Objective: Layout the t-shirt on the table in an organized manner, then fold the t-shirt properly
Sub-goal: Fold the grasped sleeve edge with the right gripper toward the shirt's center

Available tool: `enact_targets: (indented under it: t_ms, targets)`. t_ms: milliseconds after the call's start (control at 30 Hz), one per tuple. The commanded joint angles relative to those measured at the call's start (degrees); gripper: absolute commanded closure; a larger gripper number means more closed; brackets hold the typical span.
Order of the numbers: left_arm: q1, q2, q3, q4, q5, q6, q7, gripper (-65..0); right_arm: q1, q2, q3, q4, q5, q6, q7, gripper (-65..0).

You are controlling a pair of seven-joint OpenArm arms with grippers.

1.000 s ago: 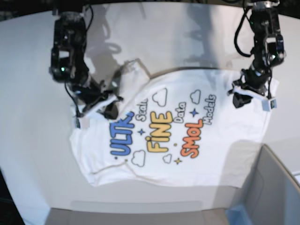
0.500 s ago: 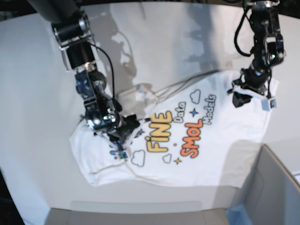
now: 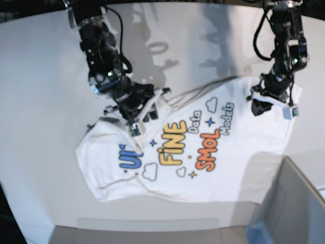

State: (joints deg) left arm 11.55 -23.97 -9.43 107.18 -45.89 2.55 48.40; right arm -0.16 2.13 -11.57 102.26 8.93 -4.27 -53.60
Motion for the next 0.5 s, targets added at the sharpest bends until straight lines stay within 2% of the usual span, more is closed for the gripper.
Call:
enact_targets:
  t_ms: [0,100,167,467]
  targets:
    - [-0.5,-0.8,-0.3,0.9,-0.1,-0.3,-1.0,-19.9,1.2,-0.8,1.9,0.8,-2.1,-0.3,2.2,-12.8]
    - [-0.5,-0.8,-0.3,0.9,-0.1,-0.3,-1.0,-19.9,0.7,-2.7,6.2,-0.3,-6.0,-0.3,5.0,-12.5]
    - [-0.5,-0.8,-0.3,0.9,-0.1,-0.3,-1.0,-19.9,0.8,-2.9,8.4,-2.2,-6.8,-0.3,6.5,-12.6]
    - [-0.6,-0.8,-0.3,0.9,-0.1,-0.3,-1.0,-19.9,2.2,-2.4,8.5,-9.6,-6.9,-0.3,7.4,-12.6]
